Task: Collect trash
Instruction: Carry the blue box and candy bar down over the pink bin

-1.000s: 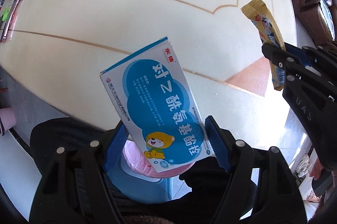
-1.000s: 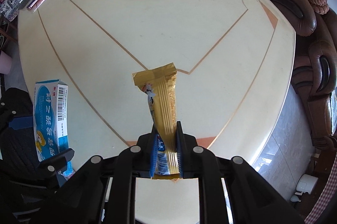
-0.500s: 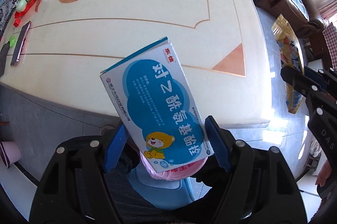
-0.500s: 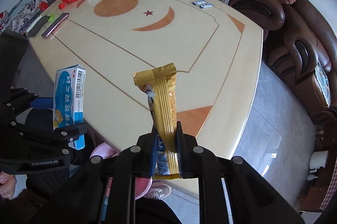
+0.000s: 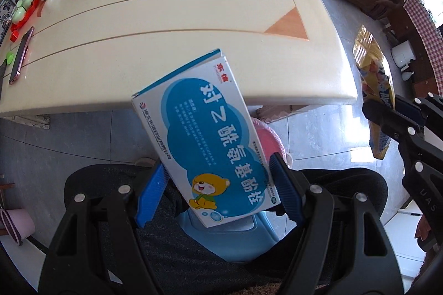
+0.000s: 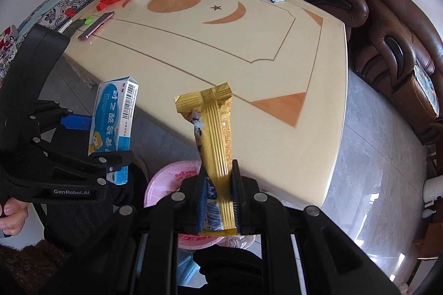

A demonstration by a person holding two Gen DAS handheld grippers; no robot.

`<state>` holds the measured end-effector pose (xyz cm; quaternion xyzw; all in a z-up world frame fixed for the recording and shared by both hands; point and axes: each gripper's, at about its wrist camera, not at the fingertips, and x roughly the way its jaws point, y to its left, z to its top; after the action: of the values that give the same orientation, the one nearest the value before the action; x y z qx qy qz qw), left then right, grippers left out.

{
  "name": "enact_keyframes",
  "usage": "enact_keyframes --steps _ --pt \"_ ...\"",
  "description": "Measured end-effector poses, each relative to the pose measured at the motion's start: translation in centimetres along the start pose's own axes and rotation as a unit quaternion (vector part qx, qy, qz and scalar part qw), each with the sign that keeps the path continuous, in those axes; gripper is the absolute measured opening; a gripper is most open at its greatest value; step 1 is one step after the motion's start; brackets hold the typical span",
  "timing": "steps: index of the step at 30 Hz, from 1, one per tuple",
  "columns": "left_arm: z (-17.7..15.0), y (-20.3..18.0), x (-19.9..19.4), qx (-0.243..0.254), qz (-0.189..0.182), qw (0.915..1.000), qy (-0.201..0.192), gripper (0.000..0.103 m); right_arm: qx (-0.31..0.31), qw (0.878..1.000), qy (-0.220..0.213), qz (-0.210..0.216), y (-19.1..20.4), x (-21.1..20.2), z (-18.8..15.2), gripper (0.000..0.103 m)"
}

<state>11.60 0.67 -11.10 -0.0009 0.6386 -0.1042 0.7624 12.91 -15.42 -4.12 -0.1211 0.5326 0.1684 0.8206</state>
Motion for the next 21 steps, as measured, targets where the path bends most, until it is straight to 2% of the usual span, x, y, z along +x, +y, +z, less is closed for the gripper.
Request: enact_keyframes --steps 8,13,21 --pt "-3.6 -0.7 2.5 0.034 0.005 0.9994 -0.002 0.071 0.017 1.0 -0.003 0.002 1.3 1.5 -4.2 0.016" --pt "-5.6 -1.3 4.5 0.059 -0.005 0.9982 0.0 0.071 0.029 1.0 -0.002 0.009 2.0 2.7 -6.5 0.016" --pt "-5.8 -1.5 4.6 0.086 -0.017 0.9962 -0.002 0.071 0.059 0.998 0.012 0.019 1.7 5.4 -9.4 0.016"
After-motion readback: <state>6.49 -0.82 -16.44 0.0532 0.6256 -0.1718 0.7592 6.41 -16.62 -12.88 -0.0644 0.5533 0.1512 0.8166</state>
